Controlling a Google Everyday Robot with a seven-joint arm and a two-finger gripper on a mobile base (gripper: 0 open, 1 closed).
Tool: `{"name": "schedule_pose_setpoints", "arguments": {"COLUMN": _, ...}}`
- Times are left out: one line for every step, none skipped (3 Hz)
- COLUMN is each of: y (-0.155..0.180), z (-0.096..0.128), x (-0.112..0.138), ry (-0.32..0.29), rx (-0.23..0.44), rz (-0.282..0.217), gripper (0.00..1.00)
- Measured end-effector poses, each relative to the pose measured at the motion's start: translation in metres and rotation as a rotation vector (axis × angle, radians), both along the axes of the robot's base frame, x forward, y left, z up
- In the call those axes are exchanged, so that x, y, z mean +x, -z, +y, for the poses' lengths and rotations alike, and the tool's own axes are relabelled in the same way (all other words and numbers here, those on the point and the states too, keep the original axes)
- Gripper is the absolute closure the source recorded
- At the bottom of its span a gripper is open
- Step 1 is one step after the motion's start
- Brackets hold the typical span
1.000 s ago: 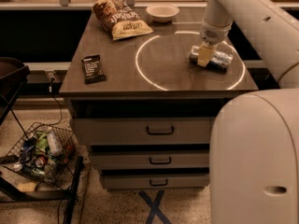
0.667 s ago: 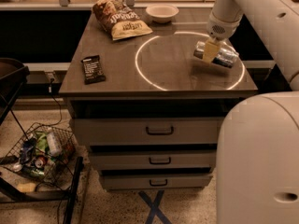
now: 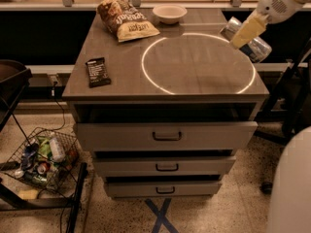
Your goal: Place redbull can upright
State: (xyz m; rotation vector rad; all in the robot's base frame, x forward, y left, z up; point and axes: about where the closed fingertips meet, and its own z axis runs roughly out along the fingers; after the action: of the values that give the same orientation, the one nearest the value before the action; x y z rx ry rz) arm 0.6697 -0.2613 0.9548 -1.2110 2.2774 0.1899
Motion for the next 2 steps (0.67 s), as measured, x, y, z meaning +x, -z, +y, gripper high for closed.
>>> {"name": "schedule_pose_setpoints", "arguments": {"y": -0.027, "z": -0.002, "x": -0.01, "ry": -0.049, "rx": 0.194, "rz": -0.071, "gripper": 1.0}}
{"name": "schedule_pose_setpoints", "arguments": {"y": -0.055, "z": 0.002, "x": -0.011, "ry": -0.123, "rx": 0.331, "rz": -0.18, "gripper": 1.0}}
